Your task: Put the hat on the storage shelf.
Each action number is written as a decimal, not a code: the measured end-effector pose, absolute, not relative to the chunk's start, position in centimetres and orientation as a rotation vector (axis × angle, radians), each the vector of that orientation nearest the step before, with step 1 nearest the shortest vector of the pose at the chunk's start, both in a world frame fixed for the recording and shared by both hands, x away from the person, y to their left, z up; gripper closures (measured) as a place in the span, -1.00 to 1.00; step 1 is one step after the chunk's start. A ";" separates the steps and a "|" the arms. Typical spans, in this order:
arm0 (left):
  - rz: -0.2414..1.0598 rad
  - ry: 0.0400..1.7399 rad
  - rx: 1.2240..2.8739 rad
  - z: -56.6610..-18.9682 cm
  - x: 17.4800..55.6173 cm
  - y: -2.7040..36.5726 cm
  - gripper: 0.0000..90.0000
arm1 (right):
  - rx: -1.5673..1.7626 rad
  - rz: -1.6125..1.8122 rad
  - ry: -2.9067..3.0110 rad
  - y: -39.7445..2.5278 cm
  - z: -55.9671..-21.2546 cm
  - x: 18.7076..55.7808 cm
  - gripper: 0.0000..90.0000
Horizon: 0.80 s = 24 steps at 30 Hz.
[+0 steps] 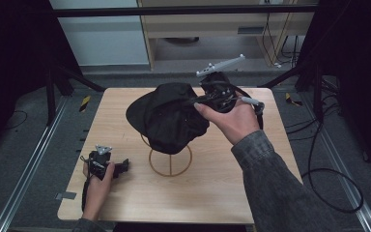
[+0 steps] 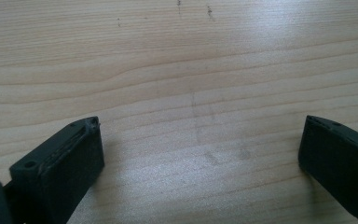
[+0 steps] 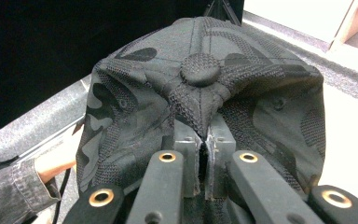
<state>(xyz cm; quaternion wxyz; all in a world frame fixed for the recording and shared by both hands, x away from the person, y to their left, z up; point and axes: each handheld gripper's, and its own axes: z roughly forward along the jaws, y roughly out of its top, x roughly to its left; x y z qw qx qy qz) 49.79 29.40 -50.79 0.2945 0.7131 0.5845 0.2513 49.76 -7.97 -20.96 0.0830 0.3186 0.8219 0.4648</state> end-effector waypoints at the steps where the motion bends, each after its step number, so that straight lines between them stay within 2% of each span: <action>1: 0.669 1.557 1.899 -50.8 49.8 29.4 -1.00 | 0.950 1.384 2.454 -8.0 -21.0 49.7 0.91; 12: 0.669 1.557 1.899 -50.8 49.8 29.4 -1.00 | 0.960 1.332 2.481 -8.1 -23.0 48.9 0.90; 24: 0.669 1.557 1.899 -50.8 49.8 29.4 -1.00 | 0.963 1.312 2.482 -8.1 -23.5 48.4 0.90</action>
